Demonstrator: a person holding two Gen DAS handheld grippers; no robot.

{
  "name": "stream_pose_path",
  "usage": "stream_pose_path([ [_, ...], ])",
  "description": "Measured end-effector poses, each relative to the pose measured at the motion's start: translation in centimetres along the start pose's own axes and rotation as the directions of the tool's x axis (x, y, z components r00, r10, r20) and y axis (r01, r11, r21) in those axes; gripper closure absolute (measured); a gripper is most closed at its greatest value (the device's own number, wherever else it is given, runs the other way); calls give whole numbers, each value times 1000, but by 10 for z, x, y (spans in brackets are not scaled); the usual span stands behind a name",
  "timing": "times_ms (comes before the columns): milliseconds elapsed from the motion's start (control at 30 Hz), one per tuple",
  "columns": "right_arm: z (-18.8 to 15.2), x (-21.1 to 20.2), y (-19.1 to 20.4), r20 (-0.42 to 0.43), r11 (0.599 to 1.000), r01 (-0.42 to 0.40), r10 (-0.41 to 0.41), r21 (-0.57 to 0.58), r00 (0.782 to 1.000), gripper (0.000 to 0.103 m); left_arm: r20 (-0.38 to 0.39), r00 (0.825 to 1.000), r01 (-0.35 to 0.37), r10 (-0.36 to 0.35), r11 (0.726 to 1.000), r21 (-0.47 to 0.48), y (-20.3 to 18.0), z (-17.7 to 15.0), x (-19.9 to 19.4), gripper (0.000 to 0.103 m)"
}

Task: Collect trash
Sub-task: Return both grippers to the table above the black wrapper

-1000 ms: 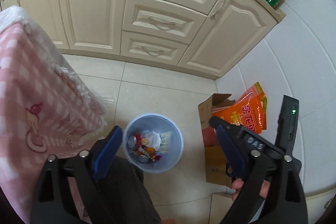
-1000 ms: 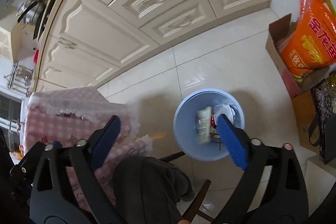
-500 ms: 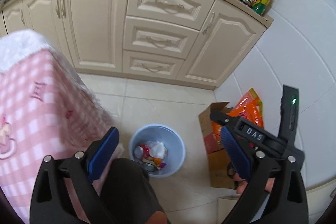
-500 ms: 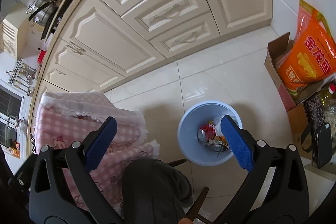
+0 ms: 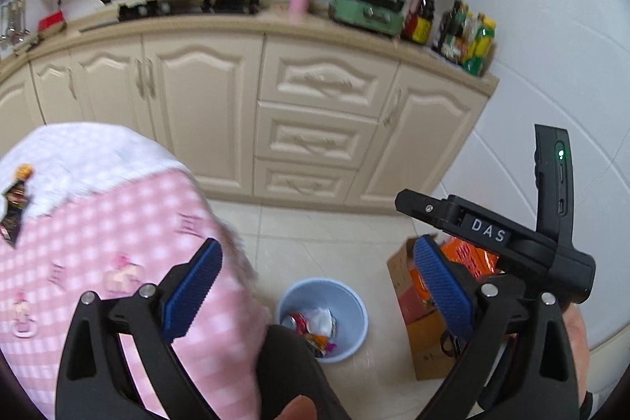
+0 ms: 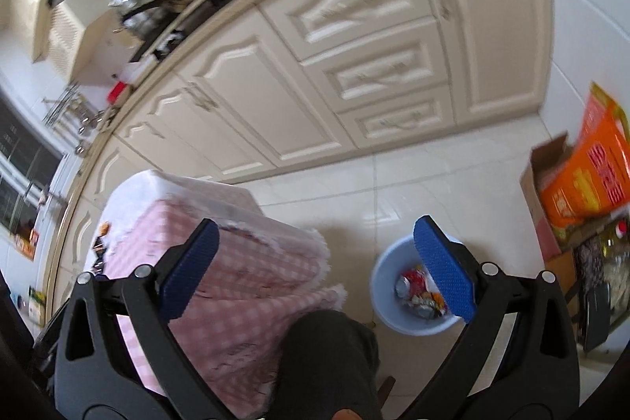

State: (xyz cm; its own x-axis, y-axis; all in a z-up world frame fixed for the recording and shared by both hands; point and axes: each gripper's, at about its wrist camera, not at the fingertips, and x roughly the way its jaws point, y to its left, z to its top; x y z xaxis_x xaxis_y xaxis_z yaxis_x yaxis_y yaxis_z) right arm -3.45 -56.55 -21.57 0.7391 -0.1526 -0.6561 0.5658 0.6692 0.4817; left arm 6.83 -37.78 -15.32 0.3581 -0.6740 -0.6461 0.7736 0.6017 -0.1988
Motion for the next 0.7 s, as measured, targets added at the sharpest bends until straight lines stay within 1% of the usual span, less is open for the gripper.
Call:
stream_pose_path([
  [133, 6, -9, 49, 19, 995, -54, 56, -84, 998, 6, 63, 997, -35, 36, 999, -13, 22, 6, -33, 7],
  [200, 6, -12, 69, 26, 990, -68, 72, -123, 997, 6, 92, 993, -72, 74, 997, -18, 37, 8, -47, 7],
  [333, 2, -16, 116, 28, 974, -116, 124, -197, 992, 6, 121, 985, -123, 127, 992, -42, 66, 8, -68, 7],
  [400, -1, -16, 143, 23, 960, -140, 150, -241, 988, 6, 139, 977, -152, 159, 987, -61, 85, 9, -81, 7],
  [500, -6, -16, 173, 19, 942, -162, 175, -293, 984, 6, 165, 963, -202, 213, 976, -81, 110, 8, -99, 7],
  [533, -9, -16, 185, 15, 934, -172, 186, -314, 982, 6, 175, 956, -225, 237, 970, -88, 118, 8, -105, 7],
  [567, -12, -14, 198, 10, 924, -181, 196, -336, 981, 6, 184, 944, -258, 273, 961, -99, 131, 8, -112, 7],
  [700, -23, -9, 236, -2, 894, -197, 214, -404, 977, 6, 175, 924, -318, 341, 937, -148, 173, 5, -125, 7],
])
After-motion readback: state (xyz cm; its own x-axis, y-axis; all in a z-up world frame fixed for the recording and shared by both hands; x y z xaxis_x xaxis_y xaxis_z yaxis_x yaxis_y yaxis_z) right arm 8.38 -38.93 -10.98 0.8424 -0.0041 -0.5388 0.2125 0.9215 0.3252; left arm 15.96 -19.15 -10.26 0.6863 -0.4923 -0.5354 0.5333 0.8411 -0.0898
